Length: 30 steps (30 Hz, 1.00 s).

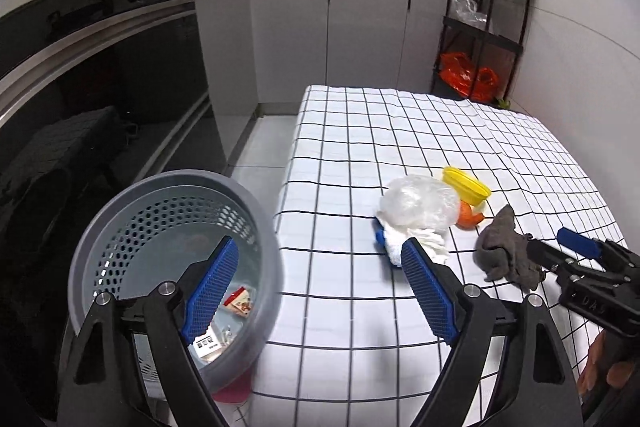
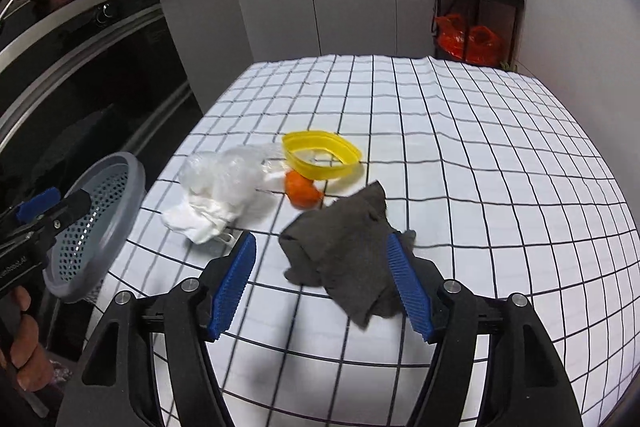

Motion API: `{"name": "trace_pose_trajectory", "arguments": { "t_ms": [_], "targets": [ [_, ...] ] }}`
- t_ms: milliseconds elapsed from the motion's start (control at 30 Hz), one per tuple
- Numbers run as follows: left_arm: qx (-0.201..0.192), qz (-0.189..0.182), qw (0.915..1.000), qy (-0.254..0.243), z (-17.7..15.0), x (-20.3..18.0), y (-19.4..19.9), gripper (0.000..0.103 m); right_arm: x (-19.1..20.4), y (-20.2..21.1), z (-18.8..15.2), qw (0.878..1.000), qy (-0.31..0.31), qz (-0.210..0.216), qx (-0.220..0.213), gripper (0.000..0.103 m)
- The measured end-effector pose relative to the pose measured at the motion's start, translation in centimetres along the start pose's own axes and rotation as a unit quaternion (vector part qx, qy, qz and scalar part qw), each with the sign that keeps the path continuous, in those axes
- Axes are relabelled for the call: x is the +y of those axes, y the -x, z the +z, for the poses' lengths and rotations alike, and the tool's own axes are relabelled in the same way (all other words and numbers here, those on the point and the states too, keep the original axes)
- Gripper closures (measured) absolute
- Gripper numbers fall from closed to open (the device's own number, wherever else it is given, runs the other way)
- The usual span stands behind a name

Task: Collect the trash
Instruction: 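Move both open tools back toward the table, then grasp the grey cloth with the right gripper while the left gripper approaches the plastic bag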

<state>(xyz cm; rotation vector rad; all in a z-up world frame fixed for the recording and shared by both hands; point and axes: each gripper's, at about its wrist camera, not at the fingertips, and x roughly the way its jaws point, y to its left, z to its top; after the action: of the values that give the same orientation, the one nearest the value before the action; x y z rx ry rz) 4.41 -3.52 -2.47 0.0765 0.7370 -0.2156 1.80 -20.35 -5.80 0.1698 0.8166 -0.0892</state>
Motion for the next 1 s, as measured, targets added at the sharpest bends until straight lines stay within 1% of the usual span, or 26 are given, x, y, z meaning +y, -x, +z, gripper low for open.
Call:
{"name": "trace_pose_trajectory", "arguments": {
  "t_ms": [267,500,733,800,833,900,967,1000],
  "targets": [
    [0.010,-0.008,0.9999,-0.003,0.1,-1.3,-1.3,0.021,0.4,-2.4,-0.4,0.999,0.016,-0.022,0.029,0.035],
    [0.016,-0.009,0.9998,-0.003,0.1,-1.7,-2.2,0.021,0.5,-4.6,0.0,0.998,0.006,-0.033,0.046,0.033],
    [0.022,-0.011,0.9997,-0.006,0.0,-2.0,-2.8,0.020,0.7,-6.0,0.1,0.998,0.006,-0.029,0.053,0.034],
    [0.022,-0.015,0.9996,-0.005,-0.1,-2.1,-2.8,0.019,0.7,-6.2,0.1,0.998,0.006,-0.022,0.055,0.039],
    [0.022,-0.016,0.9996,-0.004,-0.1,-2.2,-2.9,0.019,0.7,-6.3,0.1,0.998,0.006,-0.018,0.058,0.046],
    [0.022,-0.016,0.9996,-0.006,-0.1,-2.5,-2.9,0.019,0.6,-6.3,0.0,0.998,0.004,-0.009,0.061,0.052],
    [0.023,-0.017,0.9996,-0.008,-0.2,-2.7,-3.0,0.019,0.4,-6.2,0.1,0.998,0.002,0.001,0.060,0.064],
    [0.023,-0.018,0.9995,-0.009,-0.2,-2.8,-3.0,0.018,0.3,-6.2,0.2,0.998,-0.001,0.005,0.060,0.066]
  ]
}}
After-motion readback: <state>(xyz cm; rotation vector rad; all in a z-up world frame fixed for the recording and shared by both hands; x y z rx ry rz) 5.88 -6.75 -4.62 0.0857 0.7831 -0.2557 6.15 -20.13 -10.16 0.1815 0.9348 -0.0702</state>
